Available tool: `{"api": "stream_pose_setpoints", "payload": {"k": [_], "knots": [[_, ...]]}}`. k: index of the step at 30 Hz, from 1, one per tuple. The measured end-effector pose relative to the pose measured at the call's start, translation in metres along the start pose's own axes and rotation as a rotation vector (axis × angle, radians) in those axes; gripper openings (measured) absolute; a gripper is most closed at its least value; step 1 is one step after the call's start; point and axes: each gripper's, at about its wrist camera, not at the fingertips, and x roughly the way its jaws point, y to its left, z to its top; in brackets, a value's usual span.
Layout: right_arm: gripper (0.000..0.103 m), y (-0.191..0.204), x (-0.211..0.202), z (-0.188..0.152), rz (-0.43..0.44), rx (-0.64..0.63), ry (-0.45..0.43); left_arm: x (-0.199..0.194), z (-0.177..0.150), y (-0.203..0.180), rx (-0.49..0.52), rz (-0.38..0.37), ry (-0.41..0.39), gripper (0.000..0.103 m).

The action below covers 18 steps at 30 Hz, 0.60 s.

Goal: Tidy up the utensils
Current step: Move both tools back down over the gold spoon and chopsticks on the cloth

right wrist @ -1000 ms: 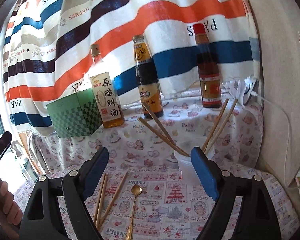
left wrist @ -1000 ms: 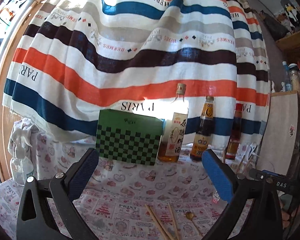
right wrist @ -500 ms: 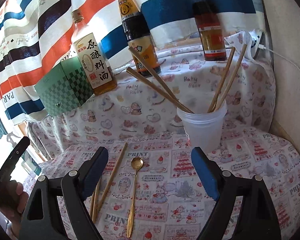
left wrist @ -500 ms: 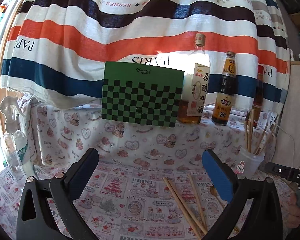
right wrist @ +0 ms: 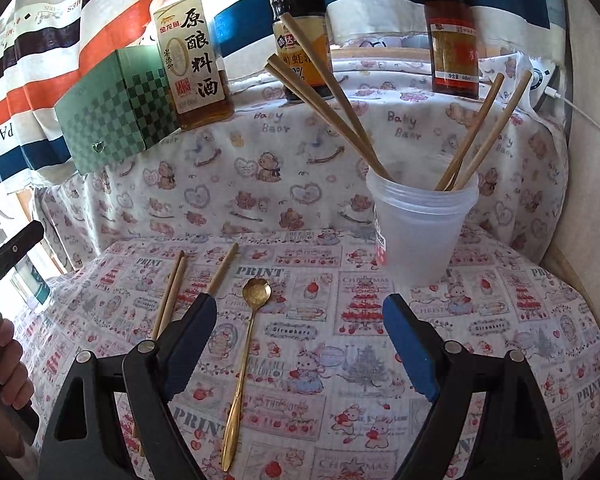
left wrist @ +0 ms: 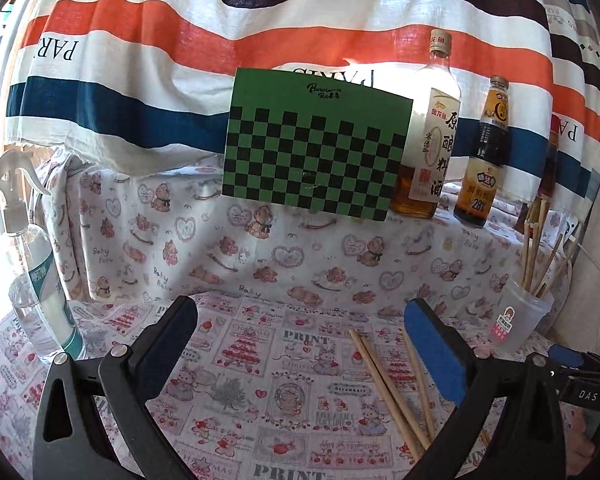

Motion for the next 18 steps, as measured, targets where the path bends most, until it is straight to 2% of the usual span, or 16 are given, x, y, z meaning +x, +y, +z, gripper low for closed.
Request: {"api": "stream_pose_setpoints", "payload": {"k": [5, 8, 11, 16, 18], "knots": [[0.087, -0.004, 0.003, 0.000, -0.012, 0.016, 0.010, 0.011, -0.004, 0.002, -0.003, 0.023, 0.041, 0.102], [0.081, -0.005, 0.004, 0.000, -0.032, 0.009, 0.012, 0.019, -0.008, 0.000, 0.003, 0.020, 0.077, 0.102], [0.078, -0.005, 0.005, 0.000, -0.014, 0.012, 0.027, 0.024, -0.012, -0.005, 0.022, 0.013, 0.100, 0.102], [0.075, -0.002, 0.012, 0.004, 0.033, 0.028, 0.092, 0.032, -0.024, -0.020, 0.102, 0.056, 0.112, 0.102], [0.073, 0.000, 0.022, 0.008, 0.056, 0.023, 0.151, 0.035, -0.028, -0.026, 0.136, 0.069, 0.115, 0.102]]}}
